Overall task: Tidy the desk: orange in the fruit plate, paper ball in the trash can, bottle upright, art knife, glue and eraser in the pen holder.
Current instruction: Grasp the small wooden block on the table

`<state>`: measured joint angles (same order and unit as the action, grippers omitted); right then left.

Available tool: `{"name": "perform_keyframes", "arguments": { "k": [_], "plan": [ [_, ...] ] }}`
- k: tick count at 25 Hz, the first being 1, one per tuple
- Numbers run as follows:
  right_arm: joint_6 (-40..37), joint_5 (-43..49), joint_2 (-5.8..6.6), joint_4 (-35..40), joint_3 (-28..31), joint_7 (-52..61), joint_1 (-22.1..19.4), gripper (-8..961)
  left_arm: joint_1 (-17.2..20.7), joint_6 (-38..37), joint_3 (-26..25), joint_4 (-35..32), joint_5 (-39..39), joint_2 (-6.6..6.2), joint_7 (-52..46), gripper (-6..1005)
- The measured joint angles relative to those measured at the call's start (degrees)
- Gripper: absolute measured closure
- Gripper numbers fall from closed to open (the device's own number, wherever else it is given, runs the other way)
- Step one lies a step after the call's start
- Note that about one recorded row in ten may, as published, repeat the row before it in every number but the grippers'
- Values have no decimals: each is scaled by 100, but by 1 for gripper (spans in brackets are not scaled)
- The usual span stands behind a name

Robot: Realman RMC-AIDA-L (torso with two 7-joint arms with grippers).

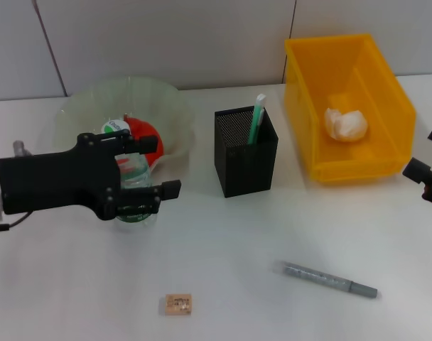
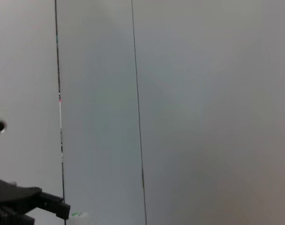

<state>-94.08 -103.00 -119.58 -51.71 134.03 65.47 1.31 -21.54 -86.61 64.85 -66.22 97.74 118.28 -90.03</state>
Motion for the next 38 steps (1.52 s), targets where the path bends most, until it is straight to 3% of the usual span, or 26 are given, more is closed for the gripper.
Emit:
{"name": "perform_keyframes", "arguments": {
  "k": [3, 4, 11, 12, 16, 29, 38],
  "plan": [
    [40, 80, 27, 191, 23, -73, 47, 186, -13, -11, 120, -448, 363, 11, -409, 203],
    [40, 117, 30, 226, 25, -165, 58, 186, 7, 41, 384, -949, 779, 17, -842, 203],
    [-29, 191, 2, 503, -84, -635, 152, 186, -3, 144, 949, -1893, 1843, 19, -2103, 203],
    [-22, 197, 5, 539, -85, -648, 177, 186, -12, 123, 1272, -2383, 2379, 24, -2671, 203],
    [-17, 201, 8, 661, -87, -802, 258, 186, -12, 208, 1651, -2947, 3037, 33, -3477, 203],
    [22, 200, 1, 845, -57, -849, 381, 186, -54, 100, 1863, -3188, 3182, 30, -4862, 203],
    [15, 434, 14, 854, -81, -778, 344, 186, -50, 22, 2118, -3125, 3385, 33, -5109, 203]
  ]
}}
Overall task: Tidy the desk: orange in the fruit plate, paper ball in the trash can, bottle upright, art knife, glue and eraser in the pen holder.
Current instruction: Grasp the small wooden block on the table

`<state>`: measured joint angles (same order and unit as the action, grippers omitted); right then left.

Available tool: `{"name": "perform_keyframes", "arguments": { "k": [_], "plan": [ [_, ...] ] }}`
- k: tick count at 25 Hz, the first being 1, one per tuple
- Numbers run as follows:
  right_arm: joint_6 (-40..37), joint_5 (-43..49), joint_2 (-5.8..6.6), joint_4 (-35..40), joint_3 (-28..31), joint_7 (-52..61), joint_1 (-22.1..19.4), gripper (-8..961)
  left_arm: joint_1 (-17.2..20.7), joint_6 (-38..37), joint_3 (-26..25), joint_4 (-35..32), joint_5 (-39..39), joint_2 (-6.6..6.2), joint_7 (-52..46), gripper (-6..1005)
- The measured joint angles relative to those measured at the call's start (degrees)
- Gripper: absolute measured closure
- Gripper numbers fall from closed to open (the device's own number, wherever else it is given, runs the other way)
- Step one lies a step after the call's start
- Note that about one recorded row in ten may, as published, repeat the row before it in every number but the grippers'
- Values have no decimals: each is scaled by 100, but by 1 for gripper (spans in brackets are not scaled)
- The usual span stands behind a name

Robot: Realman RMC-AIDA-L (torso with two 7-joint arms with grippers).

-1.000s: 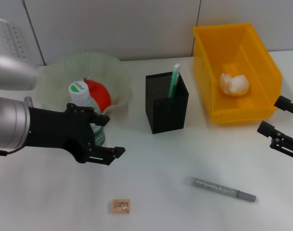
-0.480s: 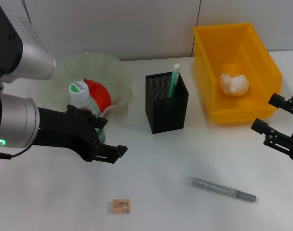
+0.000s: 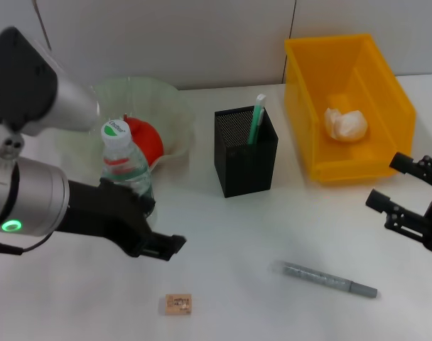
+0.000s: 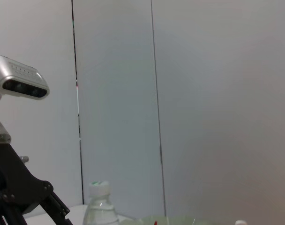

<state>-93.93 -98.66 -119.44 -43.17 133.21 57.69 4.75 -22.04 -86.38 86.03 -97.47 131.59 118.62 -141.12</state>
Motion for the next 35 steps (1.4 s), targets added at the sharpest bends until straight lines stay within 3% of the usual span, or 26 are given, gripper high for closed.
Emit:
{"name": "perform_keyframes", "arguments": {
  "k": [3, 10, 28, 35],
  "plan": [
    [-6, 157, -1, 27, -2, 41, -2, 186, -5, 86, 482, 4, 748, 11, -337, 203],
    [-40, 419, 11, 11, 27, 211, -69, 186, -116, 70, 1189, -20, 1233, 22, -717, 203],
    [-57, 614, 28, -94, 18, 359, -125, 186, -490, -190, 1732, -19, 1287, 30, -1374, 203],
    [-43, 614, 26, -77, 18, 362, -85, 186, -521, -155, 2151, 8, 2015, 46, -1633, 202]
  ]
}}
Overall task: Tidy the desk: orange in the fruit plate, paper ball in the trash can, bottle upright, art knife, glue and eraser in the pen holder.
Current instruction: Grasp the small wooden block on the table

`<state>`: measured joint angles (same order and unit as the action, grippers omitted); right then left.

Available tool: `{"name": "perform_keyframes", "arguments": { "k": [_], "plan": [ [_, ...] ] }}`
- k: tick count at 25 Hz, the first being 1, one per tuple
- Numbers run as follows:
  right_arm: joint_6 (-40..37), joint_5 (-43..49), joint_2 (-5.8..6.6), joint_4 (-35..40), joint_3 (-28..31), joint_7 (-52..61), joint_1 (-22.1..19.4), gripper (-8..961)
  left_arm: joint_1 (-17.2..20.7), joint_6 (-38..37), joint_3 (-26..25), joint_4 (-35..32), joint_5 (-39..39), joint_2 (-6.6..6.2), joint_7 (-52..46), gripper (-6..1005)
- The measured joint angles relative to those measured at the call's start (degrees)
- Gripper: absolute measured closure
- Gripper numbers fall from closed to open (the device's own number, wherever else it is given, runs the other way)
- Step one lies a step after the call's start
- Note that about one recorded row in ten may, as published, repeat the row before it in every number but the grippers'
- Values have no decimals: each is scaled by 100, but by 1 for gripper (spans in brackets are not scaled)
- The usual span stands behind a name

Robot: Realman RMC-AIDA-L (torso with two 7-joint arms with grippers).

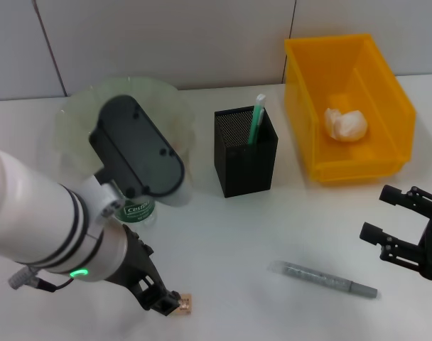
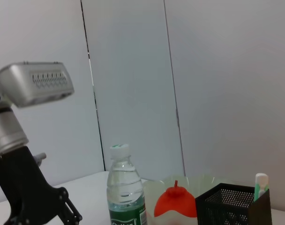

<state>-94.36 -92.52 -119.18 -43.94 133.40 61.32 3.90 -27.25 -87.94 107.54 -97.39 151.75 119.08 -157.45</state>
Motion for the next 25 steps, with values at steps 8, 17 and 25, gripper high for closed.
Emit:
{"name": "perform_keyframes", "arguments": {
  "k": [8, 17, 25],
  "plan": [
    [59, 0, -6, 67, 11, 3, 52, 186, -157, -19, 643, 52, 304, 9, -619, 204],
    [119, 11, -3, 100, -12, 3, 66, 186, -500, -173, 863, 98, 30, 10, -727, 205],
    [129, 53, 0, 207, 24, -3, 74, 186, -850, -265, 851, 257, -81, 10, -738, 210]
  ]
}}
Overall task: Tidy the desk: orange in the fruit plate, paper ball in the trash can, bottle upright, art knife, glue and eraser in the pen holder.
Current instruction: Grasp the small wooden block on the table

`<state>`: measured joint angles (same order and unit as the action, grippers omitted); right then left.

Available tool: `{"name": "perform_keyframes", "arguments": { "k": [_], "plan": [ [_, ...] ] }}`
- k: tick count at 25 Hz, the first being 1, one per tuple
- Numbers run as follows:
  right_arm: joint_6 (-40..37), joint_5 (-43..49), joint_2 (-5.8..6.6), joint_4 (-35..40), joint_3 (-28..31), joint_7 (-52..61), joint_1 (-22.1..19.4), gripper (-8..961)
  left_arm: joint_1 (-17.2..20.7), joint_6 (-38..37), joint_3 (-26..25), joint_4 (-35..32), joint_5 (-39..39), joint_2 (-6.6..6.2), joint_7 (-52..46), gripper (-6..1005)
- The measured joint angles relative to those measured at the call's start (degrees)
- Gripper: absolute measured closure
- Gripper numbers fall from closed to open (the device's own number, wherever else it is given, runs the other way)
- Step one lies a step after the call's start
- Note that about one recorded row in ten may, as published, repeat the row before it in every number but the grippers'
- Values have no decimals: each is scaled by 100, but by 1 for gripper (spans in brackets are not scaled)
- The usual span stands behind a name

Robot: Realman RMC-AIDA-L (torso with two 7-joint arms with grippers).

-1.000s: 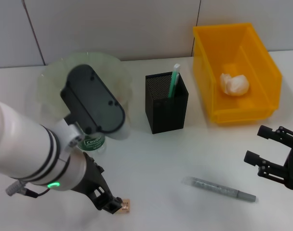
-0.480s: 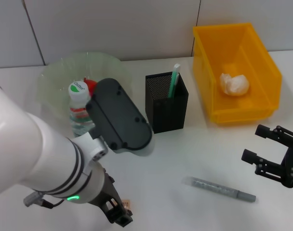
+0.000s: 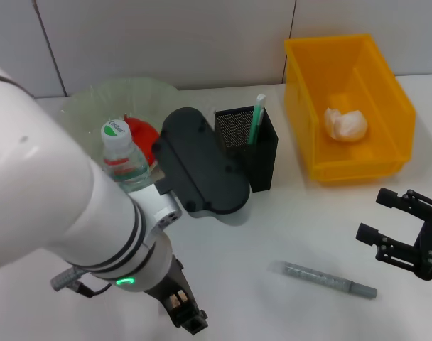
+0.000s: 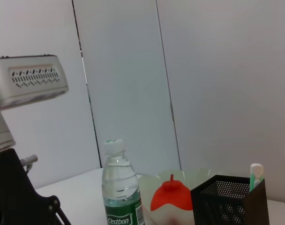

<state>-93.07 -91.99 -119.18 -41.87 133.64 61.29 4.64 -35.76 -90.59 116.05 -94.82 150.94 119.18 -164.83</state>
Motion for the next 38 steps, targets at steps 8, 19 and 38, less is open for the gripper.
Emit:
{"name": "perform_keyframes", "arguments": {
  "k": [8, 19, 38],
  "plan": [
    [-1, 11, 0, -1, -27, 0, -21, 186, -384, 60, -9, 496, -6, 0, -4, 219],
    [-5, 15, 0, 38, -31, -14, -4, 186, -503, 67, 1, 799, 0, 0, 20, 258],
    [-1, 85, 0, 176, -23, -42, 54, 186, -528, 247, 205, 1035, -32, 0, 65, 345]
  ]
}}
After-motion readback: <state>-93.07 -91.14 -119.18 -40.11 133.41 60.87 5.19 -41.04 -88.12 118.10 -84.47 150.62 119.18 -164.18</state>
